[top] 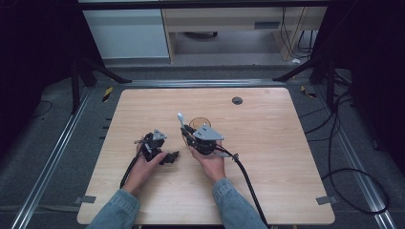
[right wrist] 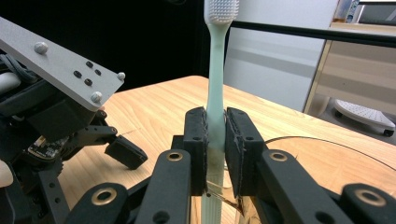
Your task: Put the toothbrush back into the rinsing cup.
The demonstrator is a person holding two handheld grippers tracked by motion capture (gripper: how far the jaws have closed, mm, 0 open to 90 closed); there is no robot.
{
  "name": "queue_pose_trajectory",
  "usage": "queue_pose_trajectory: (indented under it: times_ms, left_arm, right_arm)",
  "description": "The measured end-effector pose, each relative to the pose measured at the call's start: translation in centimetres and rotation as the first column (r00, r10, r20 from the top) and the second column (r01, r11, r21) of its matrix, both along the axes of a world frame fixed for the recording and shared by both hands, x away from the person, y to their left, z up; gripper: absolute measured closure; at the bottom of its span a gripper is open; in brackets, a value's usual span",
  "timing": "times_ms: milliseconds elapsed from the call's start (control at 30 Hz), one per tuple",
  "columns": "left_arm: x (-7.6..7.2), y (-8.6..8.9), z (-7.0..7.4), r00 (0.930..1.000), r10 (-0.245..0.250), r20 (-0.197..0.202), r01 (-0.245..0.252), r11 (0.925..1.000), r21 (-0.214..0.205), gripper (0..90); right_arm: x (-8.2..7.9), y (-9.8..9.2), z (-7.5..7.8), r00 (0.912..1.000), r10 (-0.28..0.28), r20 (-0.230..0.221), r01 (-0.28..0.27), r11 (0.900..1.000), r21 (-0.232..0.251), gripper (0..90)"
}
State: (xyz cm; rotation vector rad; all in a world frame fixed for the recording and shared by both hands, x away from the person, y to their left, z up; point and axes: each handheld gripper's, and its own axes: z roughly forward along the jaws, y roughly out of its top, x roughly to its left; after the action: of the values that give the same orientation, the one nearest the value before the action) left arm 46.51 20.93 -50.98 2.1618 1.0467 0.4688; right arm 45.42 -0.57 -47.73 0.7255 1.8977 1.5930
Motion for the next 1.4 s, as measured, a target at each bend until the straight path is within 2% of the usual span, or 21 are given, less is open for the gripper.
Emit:
queue_pose_trajectory:
  times_ms: [133,167,233,267,433,467,500,567,600,633,667,733,767,967,1100,1133,1167,1200,1267,1333,1400]
  left_arm:
    - [0.0,0.0,0.0,1.0000,-0.002,-0.001,0.002,1.0000,0.004,0.0]
    - [0.0,0.0,0.0,1.0000,-0.002,-0.001,0.002,1.0000,0.004,0.0]
    - [0.0,0.0,0.0,1.0000,-0.002,-0.001,0.002,1.0000,0.003,0.0]
    - [0.0,0.0,0.0,1.0000,-0.001,-0.001,0.001,1.0000,0.002,0.0]
    - [0.0,0.0,0.0,1.0000,-0.001,-0.001,0.001,1.0000,0.002,0.0]
    - [0.0,0.0,0.0,1.0000,0.001,-0.003,-0.001,1.0000,-0.001,0.0]
    - [0.0,0.0,0.0,1.0000,0.001,-0.002,-0.001,1.0000,-0.001,0.0]
    - [0.0,0.0,0.0,1.0000,0.001,-0.002,-0.001,1.0000,-0.001,0.0]
    - [0.0,0.0,0.0,1.0000,0.001,-0.002,-0.001,1.0000,-0.001,0.0]
    - [0.0,0.0,0.0,1.0000,0.001,-0.002,-0.001,1.0000,-0.001,0.0]
    - [0.0,0.0,0.0,1.0000,0.001,-0.002,-0.001,1.0000,-0.001,0.0]
    - [0.0,0.0,0.0,1.0000,0.001,-0.002,-0.001,1.0000,-0.002,0.0]
    - [0.0,0.0,0.0,1.0000,0.001,-0.002,-0.001,1.0000,-0.002,0.0]
    - [0.0,0.0,0.0,1.0000,0.001,-0.002,-0.001,1.0000,-0.002,0.0]
    - [0.0,0.0,0.0,1.0000,0.002,-0.001,-0.002,1.0000,-0.001,0.0]
    - [0.0,0.0,0.0,1.0000,0.001,-0.002,-0.001,1.0000,-0.001,0.0]
    - [0.0,0.0,0.0,1.0000,0.001,-0.002,-0.001,1.0000,-0.001,0.0]
    - [0.0,0.0,0.0,1.0000,0.001,-0.001,-0.001,1.0000,-0.001,0.0]
    - [0.0,0.0,0.0,1.0000,0.001,-0.002,-0.001,1.0000,-0.001,0.0]
    - [0.0,0.0,0.0,1.0000,0.001,-0.001,-0.001,1.0000,-0.001,0.0]
    - [0.0,0.0,0.0,1.0000,0.001,-0.001,-0.001,1.0000,-0.001,0.0]
  right_arm:
    - [0.1,0.1,0.2,0.9999,0.007,-0.014,-0.007,1.0000,-0.007,77.0]
    - [0.1,0.1,0.4,0.9997,0.006,-0.023,-0.006,0.9999,-0.010,71.9]
    - [0.1,0.1,0.5,0.9997,0.007,-0.023,-0.007,0.9999,-0.015,71.1]
    - [-0.1,0.0,0.9,0.9995,0.004,-0.030,-0.004,0.9997,-0.026,66.5]
    - [-0.4,-0.4,1.7,0.9990,-0.009,-0.044,0.007,0.9991,-0.042,58.1]
    - [-0.6,-0.7,2.3,0.9977,-0.022,-0.064,0.018,0.9976,-0.067,52.6]
    - [-0.6,-0.7,2.3,0.9977,-0.022,-0.064,0.018,0.9976,-0.067,52.6]
    - [-0.8,-0.9,2.8,0.9962,-0.028,-0.082,0.020,0.9953,-0.095,46.8]
    - [-0.8,-1.1,3.2,0.9930,-0.045,-0.109,0.030,0.9901,-0.137,40.9]
    - [-0.8,-1.1,3.2,0.9930,-0.045,-0.109,0.030,0.9901,-0.137,40.9]
    - [-0.8,-1.4,3.6,0.9892,-0.060,-0.134,0.039,0.9867,-0.158,35.2]
    - [-0.7,-1.6,3.7,0.9873,-0.069,-0.143,0.045,0.9856,-0.163,33.0]
    - [-0.5,-1.8,4.2,0.9804,-0.091,-0.175,0.062,0.9842,-0.166,28.1]
    - [-0.4,-2.5,5.2,0.9747,-0.117,-0.190,0.082,0.9801,-0.181,21.8]
    - [-0.1,-3.3,5.5,0.9602,-0.135,-0.244,0.087,0.9761,-0.199,16.7]
    - [-0.1,-3.3,5.5,0.9602,-0.135,-0.244,0.087,0.9761,-0.199,16.7]
    - [0.1,-3.6,5.6,0.9530,-0.142,-0.267,0.090,0.9762,-0.197,15.0]
    - [0.1,-3.6,5.6,0.9530,-0.142,-0.267,0.090,0.9762,-0.197,15.0]
    - [0.3,-4.2,5.7,0.9404,-0.155,-0.302,0.100,0.9765,-0.191,12.4]
    - [0.5,-4.8,5.8,0.9307,-0.168,-0.325,0.105,0.9732,-0.205,10.9]
    - [0.5,-5.5,6.0,0.9282,-0.175,-0.328,0.109,0.9713,-0.212,10.4]
